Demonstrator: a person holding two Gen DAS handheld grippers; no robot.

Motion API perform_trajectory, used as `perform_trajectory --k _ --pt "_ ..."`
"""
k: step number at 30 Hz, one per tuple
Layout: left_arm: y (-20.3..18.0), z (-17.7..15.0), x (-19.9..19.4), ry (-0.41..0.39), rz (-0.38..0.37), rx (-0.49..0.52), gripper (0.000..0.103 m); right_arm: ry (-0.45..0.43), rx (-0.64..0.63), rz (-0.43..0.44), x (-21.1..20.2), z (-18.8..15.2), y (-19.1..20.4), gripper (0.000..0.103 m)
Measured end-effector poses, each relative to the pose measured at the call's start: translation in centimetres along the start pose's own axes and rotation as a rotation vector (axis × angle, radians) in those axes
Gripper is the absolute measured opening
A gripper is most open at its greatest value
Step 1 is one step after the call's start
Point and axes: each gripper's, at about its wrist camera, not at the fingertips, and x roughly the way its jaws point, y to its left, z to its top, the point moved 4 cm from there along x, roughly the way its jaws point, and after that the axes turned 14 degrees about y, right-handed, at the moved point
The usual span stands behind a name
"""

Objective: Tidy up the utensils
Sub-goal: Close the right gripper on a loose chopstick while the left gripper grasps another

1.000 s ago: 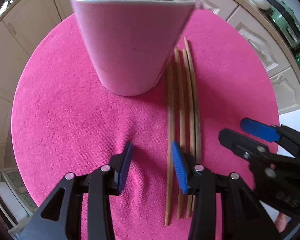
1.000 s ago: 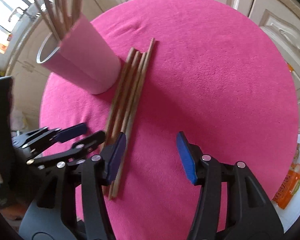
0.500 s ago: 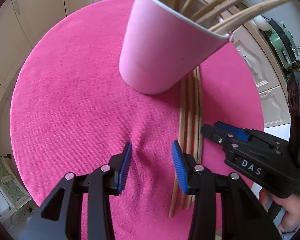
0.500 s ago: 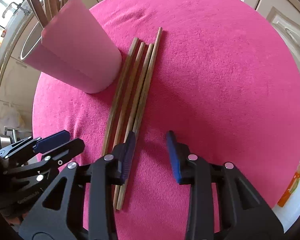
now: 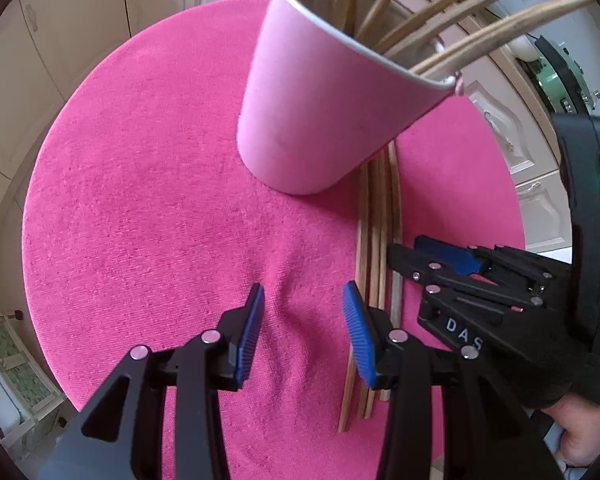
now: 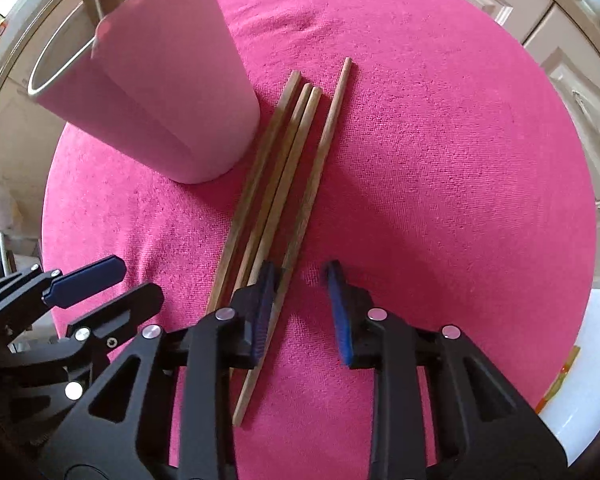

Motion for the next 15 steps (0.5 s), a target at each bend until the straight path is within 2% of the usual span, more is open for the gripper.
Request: perform_trajectory --k 4,11,15 --pt "-1.4 0.2 0.4 0.008 0.026 0.041 0.041 0.023 0.014 0.032 0.2 -0.6 -1.1 0.008" --pt "-2.9 0.6 1.6 0.039 0.145 0.121 0.041 0.055 0.046 0.067 0.1 -2.9 -3.2 0.006" --pt "-4.0 1.2 2.2 0.051 0.138 0.130 0.041 0.065 0.067 0.098 0.3 -4.2 -4.5 0.006"
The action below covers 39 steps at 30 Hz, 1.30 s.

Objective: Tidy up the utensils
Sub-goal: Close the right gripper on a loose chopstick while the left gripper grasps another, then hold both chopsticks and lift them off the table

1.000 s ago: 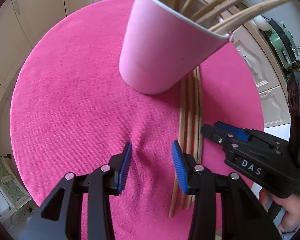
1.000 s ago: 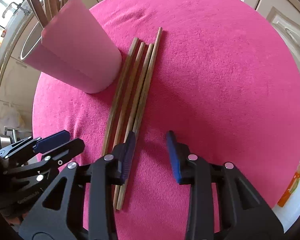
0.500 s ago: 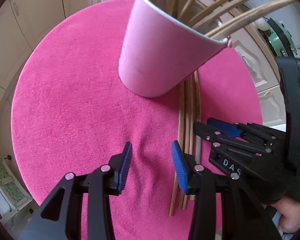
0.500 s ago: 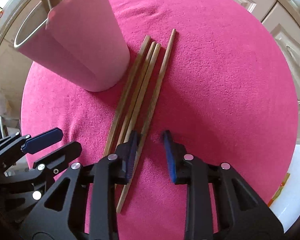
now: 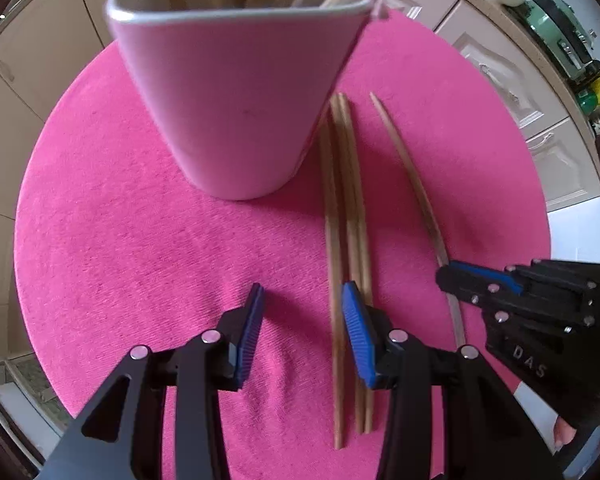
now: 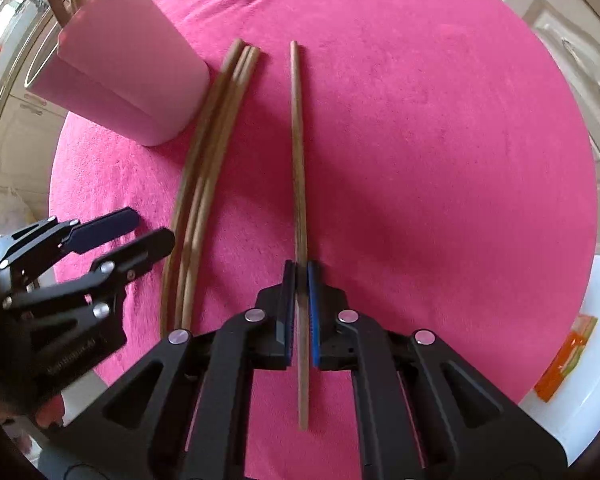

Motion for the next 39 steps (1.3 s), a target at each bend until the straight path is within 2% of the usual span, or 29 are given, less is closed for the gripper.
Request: perform_trajectory --k 5,8,10,12,14,15,21,24,27,32,37,39 --pt "-1.6 0.7 0.6 0.006 0.058 0.036 0.040 0.001 0.014 0.020 0.2 -0.8 -1.4 0.006" --pt "-1.2 1.1 0.8 0.012 0.074 0.021 0.035 0.003 0.015 0.026 -0.2 -0.9 -1.7 0.006" --pt "-1.6 1.7 1.0 0.023 0.096 0.017 0.031 0.005 0.015 0.027 -0.8 -1.1 -2.6 0.006" --pt "-2.3 2.5 1.4 0.034 0.142 0.021 0.019 0.006 0.009 0.023 -0.6 0.1 -2.6 0.006" --pt "-3.0 3.0 1.6 0.037 0.176 0.041 0.011 0.004 -0.001 0.020 -0.5 -0.3 -2.8 0.006" --pt "-3.2 3.1 1.7 0.037 0.183 0.039 0.009 0.004 -0.004 0.023 -0.5 -0.4 -2.9 0.005" --pt "-2.2 1.4 0.6 0.017 0.136 0.008 0.007 0.050 -0.018 0.057 -0.2 -2.0 -3.7 0.005" --pt "-2.1 0.0 0.8 0.066 0.067 -0.005 0.006 0.090 -0.008 0.096 0.1 -3.7 -4.4 0.005" --pt "-2.8 -1.2 1.4 0.065 0.081 0.019 0.006 0.114 -0.018 0.097 0.2 -4.8 -4.8 0.006" --pt "-2.1 -0.3 1.3 0.064 0.002 -0.057 0.007 0.069 -0.012 0.072 -1.0 -3.8 -4.6 0.007" --pt "-1.5 1.0 0.7 0.031 0.011 -0.068 0.008 0.030 -0.018 0.044 -2.1 -1.8 -4.2 0.007" --pt "-1.9 1.9 0.9 0.042 0.024 -0.057 0.008 0.027 -0.020 0.042 -1.9 -1.1 -4.7 0.007"
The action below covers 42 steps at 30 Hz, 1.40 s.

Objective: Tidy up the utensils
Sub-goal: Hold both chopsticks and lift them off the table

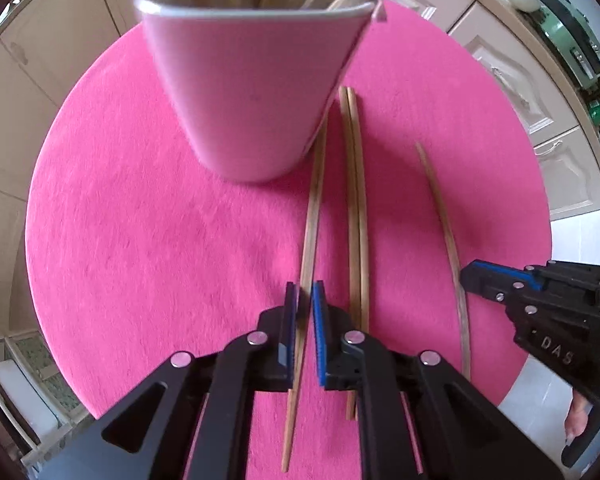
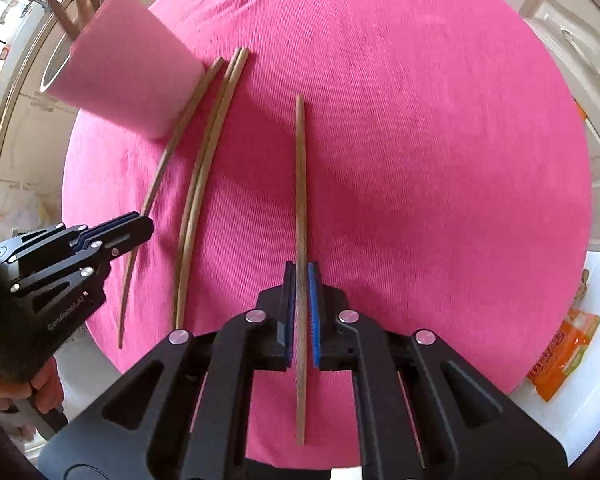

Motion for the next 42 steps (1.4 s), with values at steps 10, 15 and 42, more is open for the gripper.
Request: perform_trajectory --k 10,15,42 --pt "-2.8 2.4 1.8 0.051 0.033 0.011 0.016 0.032 0.012 -0.024 0.3 1.5 0.4 0.008" --pt "-4.7 4.2 2.3 0.070 0.088 0.028 0.017 0.046 -0.008 -0.036 0.6 1.5 1.4 0.008" --pt "-3.6 -1.6 1.4 -0.027 0.018 0.034 0.006 -0.005 0.004 -0.044 1.2 1.3 2.6 0.019"
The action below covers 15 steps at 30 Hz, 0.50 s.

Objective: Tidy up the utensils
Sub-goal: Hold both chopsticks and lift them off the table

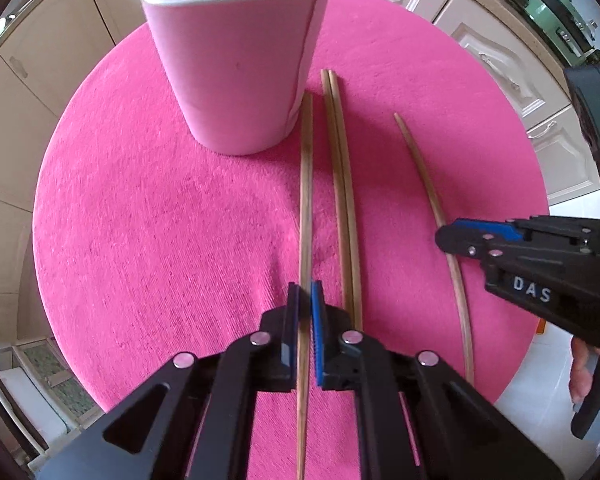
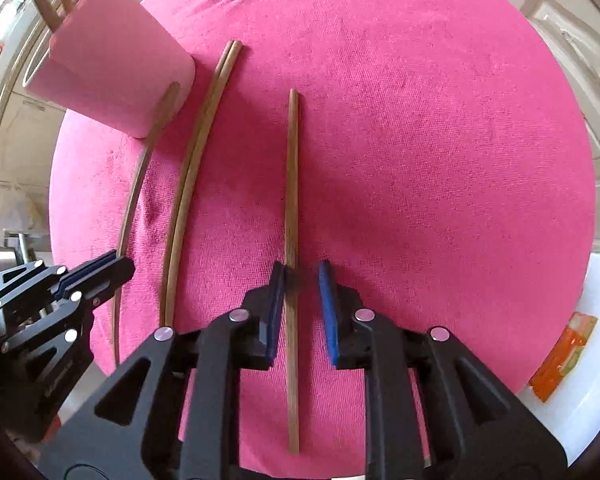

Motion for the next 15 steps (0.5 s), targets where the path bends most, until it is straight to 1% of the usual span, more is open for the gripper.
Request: perform_trajectory --k 3,6,9,12,15 --pt "0.4 -0.4 -0.2 -0.009 -0.009 -0.008 0.006 -0.003 -0.020 -0.032 0.1 0.3 0.6 0.019" --pt "1.0 -0.8 -0.8 -0.028 -0.019 -0.008 0.006 -0.013 -0.031 -0.043 0.1 0.3 0.7 0.007" --pt "1.2 -1.3 -1.8 -0.058 -0.032 -0.002 0.006 -0.023 0.002 0.030 -0.3 -0.2 -0.1 0.006" --pt "1.0 -1.5 -2.8 -0.084 -0.042 0.007 0.006 -0.052 0.006 0.071 -1.2 -0.9 -0.4 0.006" --pt "0.5 -1.9 -4.2 -0.130 -0.061 0.034 0.006 -0.094 0.001 0.123 -2.8 -1.7 -0.4 0.006"
